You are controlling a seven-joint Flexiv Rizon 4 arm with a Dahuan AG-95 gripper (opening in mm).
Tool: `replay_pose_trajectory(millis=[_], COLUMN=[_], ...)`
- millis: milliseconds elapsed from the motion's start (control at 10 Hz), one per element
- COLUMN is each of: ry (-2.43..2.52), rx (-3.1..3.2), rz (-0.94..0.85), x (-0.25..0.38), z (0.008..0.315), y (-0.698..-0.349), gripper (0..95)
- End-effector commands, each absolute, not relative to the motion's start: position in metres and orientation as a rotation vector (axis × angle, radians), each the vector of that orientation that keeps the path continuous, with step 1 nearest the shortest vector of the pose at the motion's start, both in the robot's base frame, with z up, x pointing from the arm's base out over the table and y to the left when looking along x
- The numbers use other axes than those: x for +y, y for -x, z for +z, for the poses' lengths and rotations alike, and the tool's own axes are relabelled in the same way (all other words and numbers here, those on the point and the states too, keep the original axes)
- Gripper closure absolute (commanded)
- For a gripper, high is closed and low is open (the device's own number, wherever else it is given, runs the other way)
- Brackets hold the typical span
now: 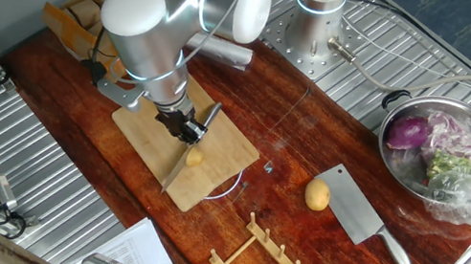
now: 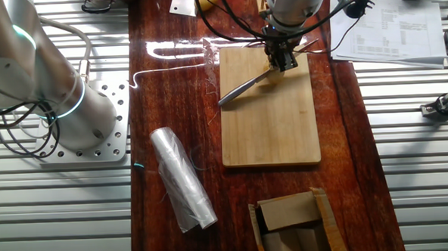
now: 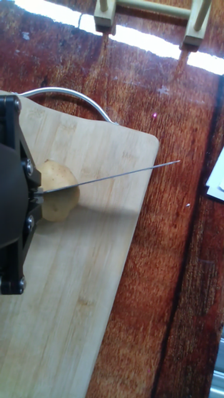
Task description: Chop the potatoes
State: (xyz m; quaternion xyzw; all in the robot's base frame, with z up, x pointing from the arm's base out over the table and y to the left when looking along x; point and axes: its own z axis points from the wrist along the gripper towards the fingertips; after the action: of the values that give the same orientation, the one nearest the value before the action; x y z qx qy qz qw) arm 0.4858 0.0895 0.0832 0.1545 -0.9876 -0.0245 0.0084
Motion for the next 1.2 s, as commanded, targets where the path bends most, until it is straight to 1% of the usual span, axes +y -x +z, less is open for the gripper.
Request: replay_pose_trajectory(millis=[100,400,1200], ry=[-0.484,-0.488,-0.473], rx=[-3.088,-3.086,-3.076], rz=[-0.085,-0.084,-0.087], x=[0.09,0.09,0.092], z=[0.039,0.041,0.064], y=[-0.486,-0.485,-0.475], gripper=[95.0,95.0,95.0])
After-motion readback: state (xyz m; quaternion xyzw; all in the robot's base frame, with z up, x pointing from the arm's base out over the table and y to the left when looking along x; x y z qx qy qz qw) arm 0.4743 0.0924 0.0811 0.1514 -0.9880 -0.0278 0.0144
